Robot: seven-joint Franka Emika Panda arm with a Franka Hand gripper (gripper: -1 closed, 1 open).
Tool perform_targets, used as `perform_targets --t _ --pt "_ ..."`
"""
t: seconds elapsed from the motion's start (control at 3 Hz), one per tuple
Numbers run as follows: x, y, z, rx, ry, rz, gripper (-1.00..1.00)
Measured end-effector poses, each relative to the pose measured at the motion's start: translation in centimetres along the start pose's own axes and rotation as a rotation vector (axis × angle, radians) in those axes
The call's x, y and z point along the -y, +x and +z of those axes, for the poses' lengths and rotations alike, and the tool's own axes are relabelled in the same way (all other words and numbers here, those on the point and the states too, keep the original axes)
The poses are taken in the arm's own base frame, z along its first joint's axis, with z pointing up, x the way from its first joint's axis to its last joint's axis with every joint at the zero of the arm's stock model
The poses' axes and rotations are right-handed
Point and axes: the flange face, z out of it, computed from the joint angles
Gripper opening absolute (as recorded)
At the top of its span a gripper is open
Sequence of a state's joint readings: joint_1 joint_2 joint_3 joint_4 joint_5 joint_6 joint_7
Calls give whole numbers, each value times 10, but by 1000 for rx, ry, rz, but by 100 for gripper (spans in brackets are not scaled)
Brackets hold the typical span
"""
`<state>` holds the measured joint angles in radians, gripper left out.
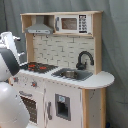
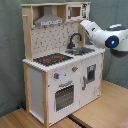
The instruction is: Play with the kitchen
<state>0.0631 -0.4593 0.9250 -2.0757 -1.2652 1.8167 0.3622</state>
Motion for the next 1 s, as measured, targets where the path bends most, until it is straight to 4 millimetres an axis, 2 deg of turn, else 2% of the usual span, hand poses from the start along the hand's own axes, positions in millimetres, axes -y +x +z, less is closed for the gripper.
perform_targets --t 0.33,0.67,1.0 --pt "0 -19 67 132 1 10 100" --pt "-1 -32 101 215 60 107 100" --pt "1 -41 118 281 124 213 100"
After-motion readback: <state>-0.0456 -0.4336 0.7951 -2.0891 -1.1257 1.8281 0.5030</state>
